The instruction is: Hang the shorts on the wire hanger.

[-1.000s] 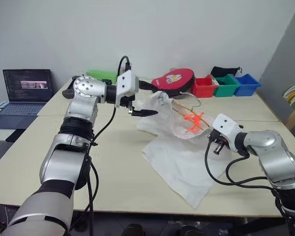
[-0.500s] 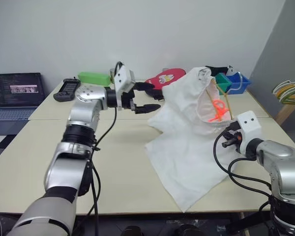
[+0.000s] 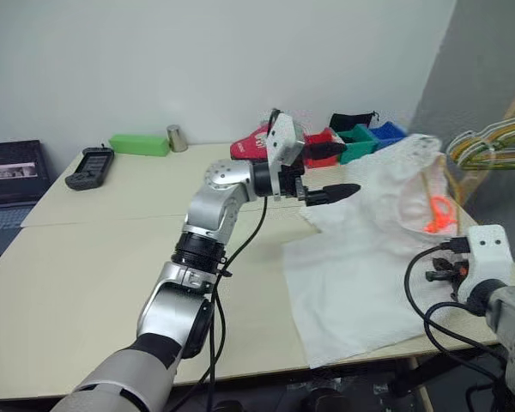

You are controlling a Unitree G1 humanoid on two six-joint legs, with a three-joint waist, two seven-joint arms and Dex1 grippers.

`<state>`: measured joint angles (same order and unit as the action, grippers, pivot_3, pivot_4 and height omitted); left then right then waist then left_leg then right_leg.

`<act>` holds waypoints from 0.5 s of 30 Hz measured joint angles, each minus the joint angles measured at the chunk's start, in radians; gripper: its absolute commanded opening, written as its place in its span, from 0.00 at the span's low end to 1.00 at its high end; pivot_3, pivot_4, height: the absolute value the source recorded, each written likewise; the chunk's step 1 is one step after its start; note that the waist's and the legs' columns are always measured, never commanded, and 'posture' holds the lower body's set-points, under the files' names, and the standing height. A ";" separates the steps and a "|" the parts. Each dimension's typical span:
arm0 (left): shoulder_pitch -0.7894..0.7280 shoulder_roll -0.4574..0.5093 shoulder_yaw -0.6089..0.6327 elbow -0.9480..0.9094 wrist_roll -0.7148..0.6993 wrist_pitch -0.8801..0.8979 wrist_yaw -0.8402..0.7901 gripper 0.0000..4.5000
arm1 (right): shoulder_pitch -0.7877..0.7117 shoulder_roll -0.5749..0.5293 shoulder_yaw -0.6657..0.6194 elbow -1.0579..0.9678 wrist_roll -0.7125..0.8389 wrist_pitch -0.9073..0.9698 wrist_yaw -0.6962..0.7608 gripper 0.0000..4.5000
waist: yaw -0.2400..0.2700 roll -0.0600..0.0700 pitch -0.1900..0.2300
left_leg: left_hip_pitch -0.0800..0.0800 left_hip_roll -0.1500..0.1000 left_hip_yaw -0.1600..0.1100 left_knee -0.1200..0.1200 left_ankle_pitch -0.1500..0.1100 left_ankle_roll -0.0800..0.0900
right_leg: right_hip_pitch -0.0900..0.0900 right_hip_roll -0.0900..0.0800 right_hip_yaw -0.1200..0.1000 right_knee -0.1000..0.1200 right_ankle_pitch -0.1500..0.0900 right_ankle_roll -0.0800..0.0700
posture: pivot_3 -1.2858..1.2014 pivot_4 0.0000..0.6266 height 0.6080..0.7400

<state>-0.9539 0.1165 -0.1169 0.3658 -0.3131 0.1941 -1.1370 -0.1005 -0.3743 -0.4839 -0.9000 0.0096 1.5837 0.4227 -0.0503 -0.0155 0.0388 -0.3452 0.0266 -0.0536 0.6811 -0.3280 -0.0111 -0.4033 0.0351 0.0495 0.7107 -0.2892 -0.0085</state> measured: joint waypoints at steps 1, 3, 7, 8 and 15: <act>0.006 -0.020 -0.013 -0.012 0.000 -0.003 0.003 1.00 | 0.007 0.032 -0.032 -0.014 -0.012 0.018 -0.020 0.00 | -0.006 0.000 0.000 | 0.000 0.000 0.000 0.000 0.000 0.000 | 0.000 0.000 0.000 0.000 -0.001 0.001 | 0.47 0.00 1.00; 0.012 -0.065 -0.037 -0.016 0.001 -0.007 0.015 1.00 | 0.040 0.065 -0.075 -0.022 -0.032 0.024 -0.052 0.00 | -0.010 0.001 -0.001 | 0.000 0.000 0.000 0.000 0.000 0.000 | 0.000 0.000 0.001 0.000 -0.001 0.001 | 0.46 0.00 1.00; 0.007 -0.133 -0.045 -0.014 0.001 -0.017 0.052 1.00 | 0.084 0.087 -0.139 -0.020 -0.063 0.024 -0.094 0.00 | -0.025 0.003 -0.002 | 0.000 0.000 0.002 0.000 0.000 0.000 | 0.000 0.000 0.002 0.000 -0.001 0.002 | 0.46 0.00 1.00; 0.002 -0.148 -0.046 -0.013 0.001 -0.023 0.059 1.00 | 0.083 0.087 -0.153 -0.019 -0.069 0.024 -0.100 0.00 | -0.032 0.004 -0.002 | 0.000 0.000 0.002 0.000 0.000 0.000 | 0.000 0.000 0.003 0.000 -0.001 0.002 | 0.46 0.00 1.00; -0.052 -0.252 -0.076 0.048 0.022 -0.082 0.123 1.00 | -0.078 0.015 -0.308 0.118 -0.116 0.024 -0.171 0.00 | -0.060 0.007 -0.004 | 0.002 -0.002 0.007 -0.002 0.000 0.000 | 0.000 0.000 0.009 -0.003 -0.002 0.003 | 0.46 0.00 1.00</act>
<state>-1.0059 -0.1352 -0.1926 0.4138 -0.2913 0.1120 -1.0138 -0.1783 -0.3594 -0.7915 -0.7824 -0.1064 1.6075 0.2517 -0.1105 -0.0082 0.0351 -0.3436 0.0245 -0.0463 0.6787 -0.3280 -0.0112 -0.4033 0.0352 0.0588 0.7079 -0.2911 -0.0059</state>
